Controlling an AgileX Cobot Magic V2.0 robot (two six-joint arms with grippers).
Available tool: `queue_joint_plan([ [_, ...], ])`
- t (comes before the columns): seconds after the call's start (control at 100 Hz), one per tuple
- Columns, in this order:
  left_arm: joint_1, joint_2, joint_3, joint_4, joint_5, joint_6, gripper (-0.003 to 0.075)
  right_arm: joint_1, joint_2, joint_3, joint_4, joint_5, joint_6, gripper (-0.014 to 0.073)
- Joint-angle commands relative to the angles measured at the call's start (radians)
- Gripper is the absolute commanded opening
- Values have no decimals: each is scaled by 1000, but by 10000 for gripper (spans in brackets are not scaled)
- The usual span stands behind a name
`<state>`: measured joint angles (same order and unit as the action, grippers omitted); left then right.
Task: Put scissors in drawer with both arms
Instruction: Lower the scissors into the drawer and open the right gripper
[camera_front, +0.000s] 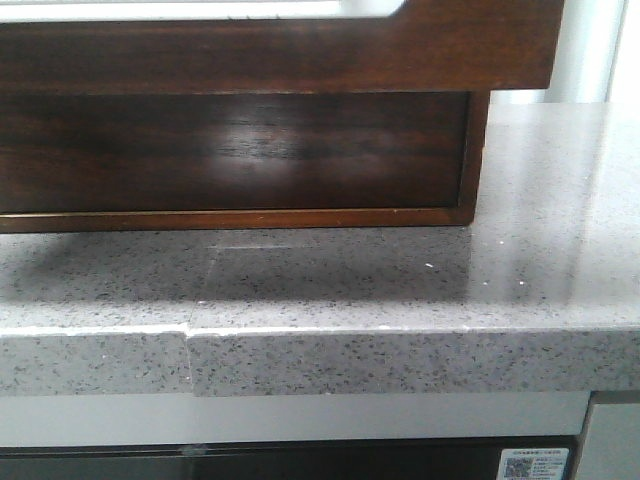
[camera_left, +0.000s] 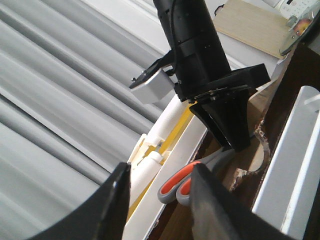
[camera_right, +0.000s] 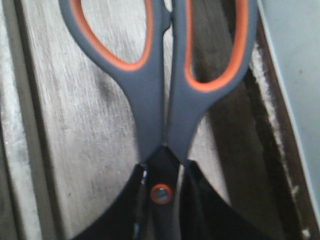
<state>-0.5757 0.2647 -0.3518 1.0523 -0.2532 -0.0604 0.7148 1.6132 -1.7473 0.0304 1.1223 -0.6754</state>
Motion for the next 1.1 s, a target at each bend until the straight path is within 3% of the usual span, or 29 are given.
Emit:
queue_joint_plan([
  [0.0, -5, 11, -29, -30, -24, -14, 272, 2, -32, -31, -7, -30, -13, -69],
  [0.56, -5, 11, -29, -30, -24, -16, 272, 2, 12, -31, -7, 15, -18, -65],
  [0.65, -5, 11, -29, -30, -24, -16, 272, 2, 12, -31, -5, 15, -13, 1],
  [0.85, -5, 11, -29, -30, -24, -16, 272, 2, 12, -31, -3, 8, 0, 282],
  [1.09, -5, 11, -29, -30, -24, -16, 272, 2, -3, -31, -3, 31, 4, 293],
])
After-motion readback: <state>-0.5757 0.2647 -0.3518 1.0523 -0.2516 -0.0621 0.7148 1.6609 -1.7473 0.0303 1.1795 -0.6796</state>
